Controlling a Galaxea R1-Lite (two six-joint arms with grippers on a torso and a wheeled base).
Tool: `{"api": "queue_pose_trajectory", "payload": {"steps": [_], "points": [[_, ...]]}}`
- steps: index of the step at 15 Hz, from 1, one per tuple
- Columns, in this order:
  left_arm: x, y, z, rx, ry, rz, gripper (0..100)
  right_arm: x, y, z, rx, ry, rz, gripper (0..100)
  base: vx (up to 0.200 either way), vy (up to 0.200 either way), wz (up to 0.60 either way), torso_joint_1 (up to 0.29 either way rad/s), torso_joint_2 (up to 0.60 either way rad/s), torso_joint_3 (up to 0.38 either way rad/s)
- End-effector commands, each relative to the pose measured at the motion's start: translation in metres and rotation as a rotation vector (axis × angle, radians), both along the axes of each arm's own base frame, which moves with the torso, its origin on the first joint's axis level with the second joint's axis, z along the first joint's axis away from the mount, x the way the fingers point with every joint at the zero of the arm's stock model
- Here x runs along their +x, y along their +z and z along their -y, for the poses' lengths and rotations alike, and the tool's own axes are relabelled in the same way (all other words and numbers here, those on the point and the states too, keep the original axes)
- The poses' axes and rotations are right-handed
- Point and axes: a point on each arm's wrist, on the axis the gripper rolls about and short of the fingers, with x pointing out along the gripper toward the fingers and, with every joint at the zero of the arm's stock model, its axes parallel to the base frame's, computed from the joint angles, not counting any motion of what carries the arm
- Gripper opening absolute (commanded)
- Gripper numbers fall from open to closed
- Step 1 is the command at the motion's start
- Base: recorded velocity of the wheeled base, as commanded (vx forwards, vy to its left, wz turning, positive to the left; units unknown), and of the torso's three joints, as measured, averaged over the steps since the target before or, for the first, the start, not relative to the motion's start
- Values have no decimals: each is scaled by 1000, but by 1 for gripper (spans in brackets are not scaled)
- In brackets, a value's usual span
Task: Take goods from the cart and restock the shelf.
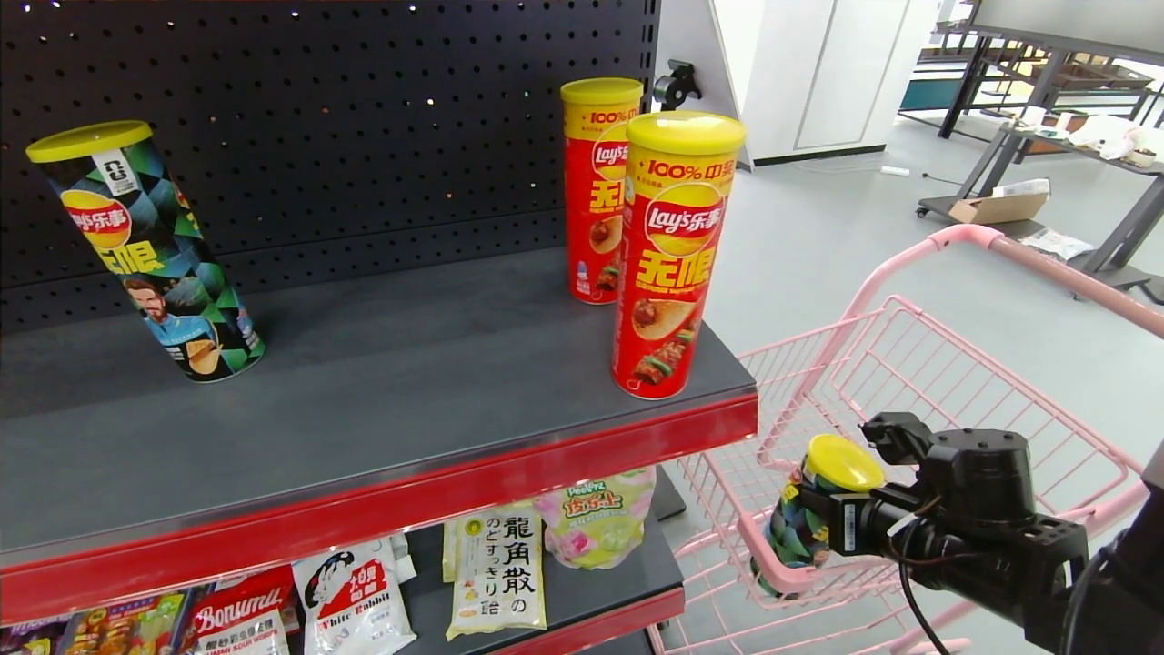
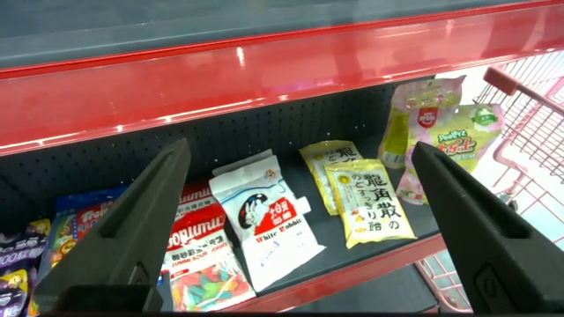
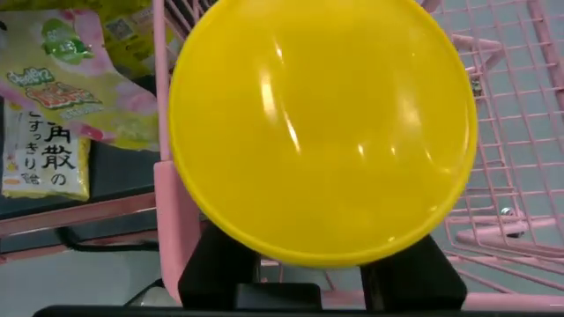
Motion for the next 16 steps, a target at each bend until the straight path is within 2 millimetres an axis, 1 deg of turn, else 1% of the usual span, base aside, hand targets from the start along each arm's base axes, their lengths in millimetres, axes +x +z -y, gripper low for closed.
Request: {"api": "queue_pose_trajectory", "payload": {"steps": [1,2,3,4,5,6,7,8,9,10,11,12,13,14,15,16], "points": [[0,0,0,0,0,0,100,10,27,0,17,-27,123,0,0,0,0,0,0,0],[0,0,0,0,0,0,100,17,43,2,18,-33,188,0,0,0,0,0,0,0],[0,0,0,0,0,0,100,26,73,6,7,-38,271,0,0,0,0,0,0,0],[0,0,0,0,0,0,100,30,96,7,13,-43,310,0,0,0,0,0,0,0],[0,0,0,0,0,0,100,30,117,7,18,-44,331,0,0,0,0,0,0,0],[0,0,0,0,0,0,100,21,144,10,16,-51,335,0,0,0,0,0,0,0],[0,0,0,0,0,0,100,1,172,14,5,-49,326,0,0,0,0,0,0,0],[0,0,0,0,0,0,100,-20,194,18,-11,-41,337,0,0,0,0,0,0,0],[0,0,0,0,0,0,100,-23,197,19,-13,-42,342,0,0,0,0,0,0,0],[0,0,0,0,0,0,100,-55,223,27,-21,-43,385,0,0,0,0,0,0,0],[0,0,0,0,0,0,100,-84,231,34,-39,-60,401,0,0,0,0,0,0,0],[0,0,0,0,1,0,100,-128,232,45,-114,-82,410,0,0,0,0,0,0,0],[0,0,0,0,0,0,100,-164,224,53,-123,-72,404,0,0,0,0,0,0,0],[0,0,0,0,0,0,100,-180,218,56,-119,-65,410,0,0,0,0,0,0,0],[0,0,0,0,0,0,100,-204,208,62,-113,-66,435,0,0,0,0,0,0,0],[0,0,0,1,0,0,100,-231,193,69,-116,-97,461,0,0,0,0,0,0,0]]}}
